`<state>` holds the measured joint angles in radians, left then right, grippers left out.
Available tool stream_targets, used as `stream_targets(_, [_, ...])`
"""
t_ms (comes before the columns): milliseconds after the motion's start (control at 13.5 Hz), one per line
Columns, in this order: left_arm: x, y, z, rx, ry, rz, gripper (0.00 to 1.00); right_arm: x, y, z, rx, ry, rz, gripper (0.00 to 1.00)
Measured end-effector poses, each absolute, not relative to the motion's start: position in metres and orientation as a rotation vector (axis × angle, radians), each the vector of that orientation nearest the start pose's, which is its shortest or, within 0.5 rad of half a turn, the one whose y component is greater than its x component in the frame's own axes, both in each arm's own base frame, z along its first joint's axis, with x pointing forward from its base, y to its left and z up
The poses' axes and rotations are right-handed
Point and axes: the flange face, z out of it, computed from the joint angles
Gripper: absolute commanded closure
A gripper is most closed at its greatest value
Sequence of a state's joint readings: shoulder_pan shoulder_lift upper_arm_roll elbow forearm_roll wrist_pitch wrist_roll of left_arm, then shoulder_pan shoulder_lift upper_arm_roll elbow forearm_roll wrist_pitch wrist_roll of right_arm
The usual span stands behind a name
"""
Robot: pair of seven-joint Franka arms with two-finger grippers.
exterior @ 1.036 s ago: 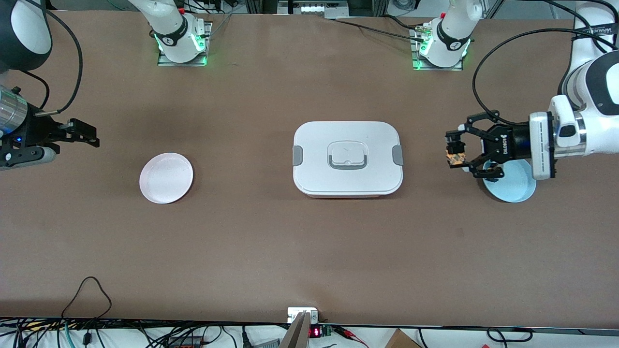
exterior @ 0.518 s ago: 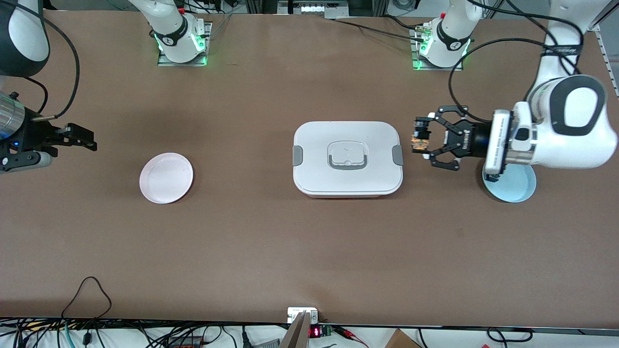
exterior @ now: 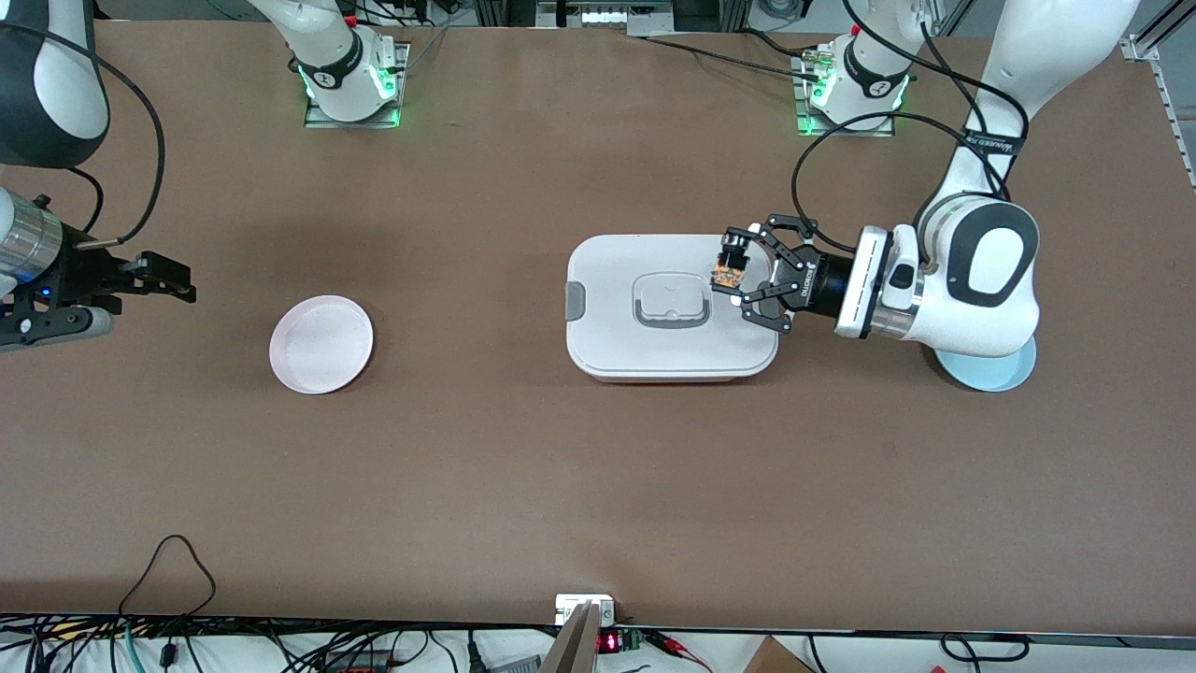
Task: Transfer orange switch to right arm and place
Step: 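Carry the orange switch with the left gripper over the white box, then hold the orange switch raised above the white box with the left gripper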
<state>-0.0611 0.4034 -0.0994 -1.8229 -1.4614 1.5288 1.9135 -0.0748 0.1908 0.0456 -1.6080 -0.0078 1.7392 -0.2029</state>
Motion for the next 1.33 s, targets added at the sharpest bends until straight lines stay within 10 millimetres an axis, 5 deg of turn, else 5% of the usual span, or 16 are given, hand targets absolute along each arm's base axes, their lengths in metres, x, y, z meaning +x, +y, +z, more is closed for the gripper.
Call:
stream_targets(296, [0.586,-0.221,0.371,1.133,-1.13,0.836,1.0,0.615,-0.03,0.503,-3.119,-0.25,0.12,0.0])
stream_targets(1331, [0.591,-0.227,0.36,1.107,-1.148,0.951,1.0,0.601,-0.031,0.521,-3.116,-0.243,0.163,0.0])
